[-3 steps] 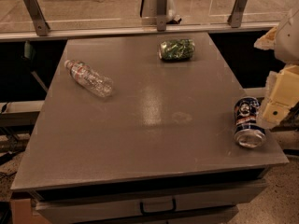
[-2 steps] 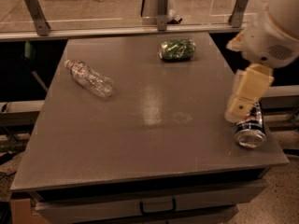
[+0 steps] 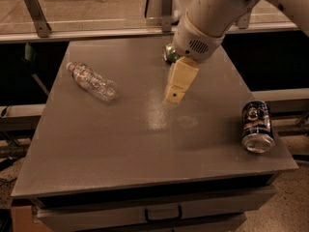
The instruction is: Pick water bottle
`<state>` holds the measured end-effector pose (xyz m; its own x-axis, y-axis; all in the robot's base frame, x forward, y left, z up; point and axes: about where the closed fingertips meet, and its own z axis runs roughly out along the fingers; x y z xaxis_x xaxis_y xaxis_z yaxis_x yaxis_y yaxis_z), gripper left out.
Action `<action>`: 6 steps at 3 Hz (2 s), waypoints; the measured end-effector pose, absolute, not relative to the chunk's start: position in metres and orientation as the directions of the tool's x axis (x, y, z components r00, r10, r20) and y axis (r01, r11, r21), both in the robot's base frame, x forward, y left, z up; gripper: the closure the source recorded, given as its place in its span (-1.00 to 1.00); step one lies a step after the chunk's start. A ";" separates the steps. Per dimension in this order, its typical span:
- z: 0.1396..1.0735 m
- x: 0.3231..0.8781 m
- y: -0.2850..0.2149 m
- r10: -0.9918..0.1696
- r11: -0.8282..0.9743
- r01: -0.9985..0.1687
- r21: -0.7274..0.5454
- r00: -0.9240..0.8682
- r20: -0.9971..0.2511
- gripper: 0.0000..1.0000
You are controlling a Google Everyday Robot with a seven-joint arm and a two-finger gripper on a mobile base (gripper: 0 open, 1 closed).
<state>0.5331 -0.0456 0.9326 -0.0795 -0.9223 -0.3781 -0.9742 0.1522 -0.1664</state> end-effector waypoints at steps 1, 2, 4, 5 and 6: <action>0.933 0.533 -0.046 -0.922 0.152 -0.974 -0.167 -0.080 -0.378 -1.00; 0.931 0.538 -0.040 -0.912 0.158 -0.975 -0.159 -0.082 -0.403 -1.00; 0.918 0.599 0.042 -0.861 0.201 -0.968 -0.151 -0.101 -0.499 -1.00; 0.910 0.630 0.082 -0.835 0.236 -0.965 -0.115 -0.141 -0.532 -1.00; 0.902 0.644 0.122 -0.811 0.260 -0.965 -0.033 -0.199 -0.550 -1.00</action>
Offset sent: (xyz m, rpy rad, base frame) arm 0.0128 0.0123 -0.0055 0.0645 0.0111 -0.0050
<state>0.6438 0.1218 0.9023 -0.1993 -0.8108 -0.5503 -0.9651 0.2598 -0.0333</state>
